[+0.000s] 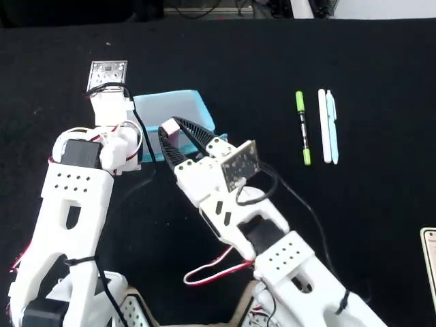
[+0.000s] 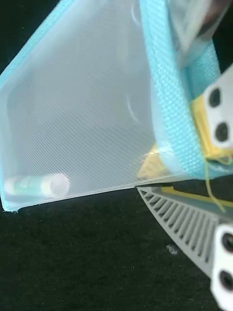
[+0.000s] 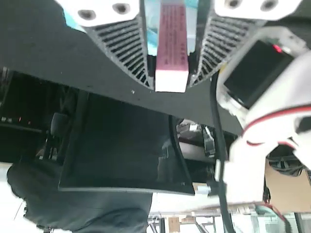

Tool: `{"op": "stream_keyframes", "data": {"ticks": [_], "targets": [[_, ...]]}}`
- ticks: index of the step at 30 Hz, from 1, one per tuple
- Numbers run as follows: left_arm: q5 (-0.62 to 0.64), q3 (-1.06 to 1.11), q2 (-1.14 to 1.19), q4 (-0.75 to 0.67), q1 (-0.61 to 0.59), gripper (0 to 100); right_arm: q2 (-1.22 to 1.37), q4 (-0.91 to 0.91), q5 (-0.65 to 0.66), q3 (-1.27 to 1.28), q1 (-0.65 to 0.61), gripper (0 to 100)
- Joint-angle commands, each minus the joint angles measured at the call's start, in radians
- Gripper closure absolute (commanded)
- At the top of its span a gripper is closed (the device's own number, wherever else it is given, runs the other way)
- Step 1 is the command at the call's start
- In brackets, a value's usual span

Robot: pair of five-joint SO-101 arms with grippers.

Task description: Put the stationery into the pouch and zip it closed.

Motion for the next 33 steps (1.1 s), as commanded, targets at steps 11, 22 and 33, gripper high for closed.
{"op": "stream_keyframes", "data": {"ticks": [11,22,33], "targets": [[0.015,0.031,0.018,-0.003,0.004,97,-0.352,0.252,0.000,0.131,0.026,98.6],[0.015,0.030,0.018,-0.003,0.004,97,-0.420,0.692,0.002,-0.054,0.026,98.6],[0.015,0.033,0.014,-0.003,0.002,97,-0.420,0.591,0.002,-0.102,0.023,98.7]]}}
